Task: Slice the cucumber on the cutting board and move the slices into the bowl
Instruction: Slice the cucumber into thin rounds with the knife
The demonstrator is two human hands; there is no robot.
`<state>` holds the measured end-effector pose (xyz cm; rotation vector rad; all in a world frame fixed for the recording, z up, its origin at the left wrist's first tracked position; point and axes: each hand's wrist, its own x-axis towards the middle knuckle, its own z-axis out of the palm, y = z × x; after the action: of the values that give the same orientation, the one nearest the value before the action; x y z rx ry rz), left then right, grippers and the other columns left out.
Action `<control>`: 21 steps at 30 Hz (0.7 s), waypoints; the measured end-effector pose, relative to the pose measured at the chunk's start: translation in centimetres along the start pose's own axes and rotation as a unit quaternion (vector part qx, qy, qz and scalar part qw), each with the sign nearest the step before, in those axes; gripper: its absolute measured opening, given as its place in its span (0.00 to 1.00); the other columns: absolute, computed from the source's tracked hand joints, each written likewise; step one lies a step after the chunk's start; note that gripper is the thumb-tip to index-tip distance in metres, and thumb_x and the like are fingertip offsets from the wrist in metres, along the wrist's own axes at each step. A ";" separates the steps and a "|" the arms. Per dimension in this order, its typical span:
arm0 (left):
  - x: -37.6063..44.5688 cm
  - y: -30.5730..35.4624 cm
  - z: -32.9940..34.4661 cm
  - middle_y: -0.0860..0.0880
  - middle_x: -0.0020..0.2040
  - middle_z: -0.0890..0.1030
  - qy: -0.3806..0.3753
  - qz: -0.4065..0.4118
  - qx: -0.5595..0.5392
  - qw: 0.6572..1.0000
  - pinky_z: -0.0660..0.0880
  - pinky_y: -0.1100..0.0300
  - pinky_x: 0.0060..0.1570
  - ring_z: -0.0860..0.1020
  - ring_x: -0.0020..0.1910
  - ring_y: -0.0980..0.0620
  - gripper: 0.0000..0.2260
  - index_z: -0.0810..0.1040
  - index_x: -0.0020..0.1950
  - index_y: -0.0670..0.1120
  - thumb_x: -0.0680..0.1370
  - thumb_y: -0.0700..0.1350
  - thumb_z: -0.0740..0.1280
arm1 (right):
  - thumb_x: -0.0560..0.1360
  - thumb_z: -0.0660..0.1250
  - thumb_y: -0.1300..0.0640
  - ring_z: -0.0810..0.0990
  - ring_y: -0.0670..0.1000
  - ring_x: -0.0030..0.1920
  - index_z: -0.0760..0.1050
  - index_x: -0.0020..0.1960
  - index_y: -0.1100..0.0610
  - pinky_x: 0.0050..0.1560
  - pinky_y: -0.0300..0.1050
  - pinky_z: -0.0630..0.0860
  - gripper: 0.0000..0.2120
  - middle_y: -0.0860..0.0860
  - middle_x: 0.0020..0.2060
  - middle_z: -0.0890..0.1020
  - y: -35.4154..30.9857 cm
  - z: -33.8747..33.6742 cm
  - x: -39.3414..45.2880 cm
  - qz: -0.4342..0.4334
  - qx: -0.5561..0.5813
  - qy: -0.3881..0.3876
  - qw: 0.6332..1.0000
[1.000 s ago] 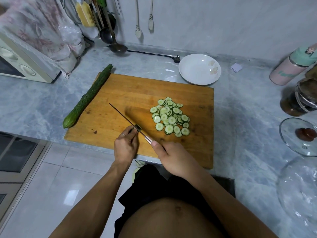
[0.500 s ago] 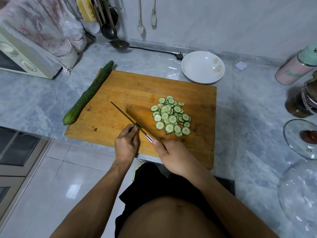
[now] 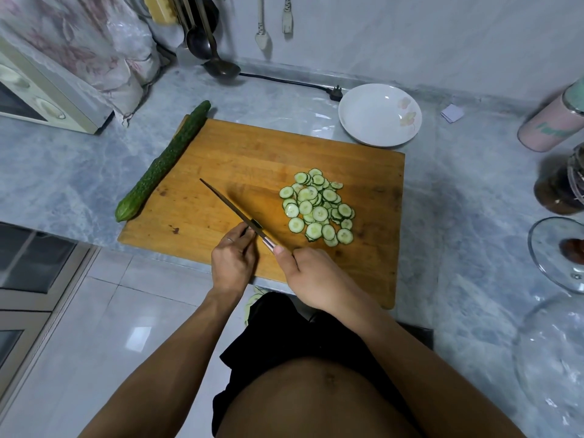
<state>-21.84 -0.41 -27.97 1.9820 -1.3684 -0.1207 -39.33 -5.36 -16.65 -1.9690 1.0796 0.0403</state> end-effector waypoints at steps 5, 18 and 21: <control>0.1 0.6 -0.3 0.41 0.57 0.83 0.012 0.020 0.002 1.000 0.76 0.61 0.45 0.83 0.48 0.44 0.08 0.85 0.50 0.37 0.74 0.33 0.67 | 0.83 0.46 0.39 0.73 0.55 0.38 0.66 0.33 0.55 0.37 0.46 0.64 0.28 0.53 0.32 0.72 0.1 1.2 2.0 0.005 -0.007 0.002 1.000; 1.2 0.4 -1.7 0.45 0.58 0.83 -0.012 -0.029 -0.015 0.999 0.77 0.57 0.55 0.82 0.54 0.44 0.12 0.83 0.58 0.40 0.77 0.33 0.67 | 0.82 0.48 0.37 0.69 0.53 0.26 0.72 0.38 0.59 0.31 0.47 0.67 0.30 0.57 0.29 0.70 2.3 -2.1 1.5 0.029 0.131 0.032 0.990; 2.1 1.1 -2.3 0.45 0.61 0.81 -0.004 -0.044 -0.010 0.999 0.74 0.57 0.59 0.79 0.59 0.45 0.13 0.81 0.61 0.42 0.77 0.36 0.66 | 0.81 0.49 0.36 0.68 0.51 0.24 0.72 0.38 0.59 0.27 0.43 0.68 0.30 0.55 0.27 0.71 3.4 -4.1 0.1 0.028 0.168 0.030 0.985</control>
<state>-20.73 -1.25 -24.92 2.0269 -1.2790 -0.1825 -43.07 -9.17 -16.38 -1.6454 1.1030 -0.1623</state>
